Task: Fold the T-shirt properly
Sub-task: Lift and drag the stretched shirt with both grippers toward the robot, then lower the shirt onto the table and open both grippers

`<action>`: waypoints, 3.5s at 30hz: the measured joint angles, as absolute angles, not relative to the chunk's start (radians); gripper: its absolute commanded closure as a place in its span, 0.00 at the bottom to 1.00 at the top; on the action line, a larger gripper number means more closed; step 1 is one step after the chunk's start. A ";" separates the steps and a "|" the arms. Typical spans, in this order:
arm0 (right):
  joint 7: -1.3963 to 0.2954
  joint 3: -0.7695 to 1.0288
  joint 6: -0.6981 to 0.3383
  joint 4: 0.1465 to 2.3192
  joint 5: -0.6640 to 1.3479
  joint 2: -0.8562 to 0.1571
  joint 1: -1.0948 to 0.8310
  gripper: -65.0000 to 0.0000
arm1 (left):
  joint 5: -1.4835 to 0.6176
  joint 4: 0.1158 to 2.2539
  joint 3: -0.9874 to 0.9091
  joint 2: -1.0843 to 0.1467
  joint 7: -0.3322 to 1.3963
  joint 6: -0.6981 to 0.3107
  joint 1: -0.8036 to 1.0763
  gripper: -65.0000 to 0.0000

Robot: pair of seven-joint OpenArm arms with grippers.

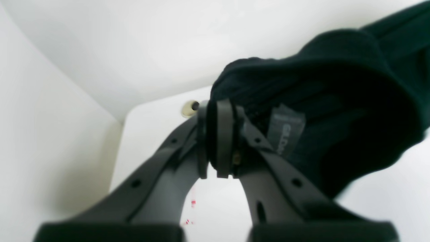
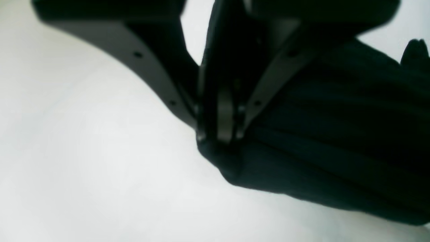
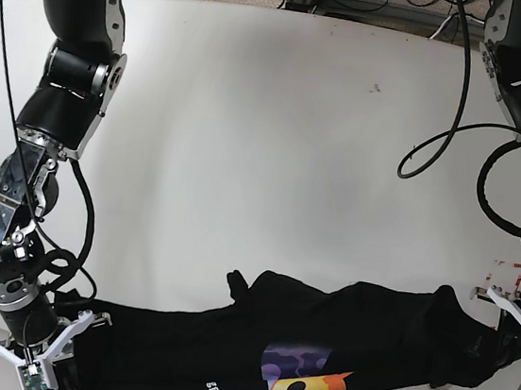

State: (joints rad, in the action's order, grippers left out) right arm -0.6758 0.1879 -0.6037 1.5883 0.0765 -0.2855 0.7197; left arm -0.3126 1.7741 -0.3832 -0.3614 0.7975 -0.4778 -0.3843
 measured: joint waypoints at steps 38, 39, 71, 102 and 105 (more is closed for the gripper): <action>-0.710 0.265 -0.631 1.830 0.099 -0.295 0.493 0.98 | -0.343 1.617 -0.432 -0.336 0.863 -0.489 -0.495 1.00; -0.724 0.268 -0.634 1.840 0.094 -0.284 0.455 0.98 | -0.342 1.613 -0.440 -0.332 0.870 -0.491 -0.466 1.00; -0.686 0.402 -0.655 1.962 0.107 -0.126 -0.205 0.99 | -0.448 1.824 -0.620 -0.290 0.819 -0.603 0.236 1.00; -0.683 0.426 -0.656 1.985 0.111 -0.054 -0.340 1.00 | -0.455 1.808 -0.673 -0.273 0.815 -0.668 0.386 0.95; -0.681 0.424 -0.656 1.983 0.118 -0.063 -0.342 1.00 | -0.446 1.810 -0.673 -0.272 0.815 -0.676 0.392 0.93</action>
State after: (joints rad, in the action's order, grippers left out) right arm -0.6807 0.4244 -0.6559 1.9827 0.1181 -0.0628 -0.3416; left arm -0.4461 1.8103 -0.6731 -0.2722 0.8146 -0.6758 0.3920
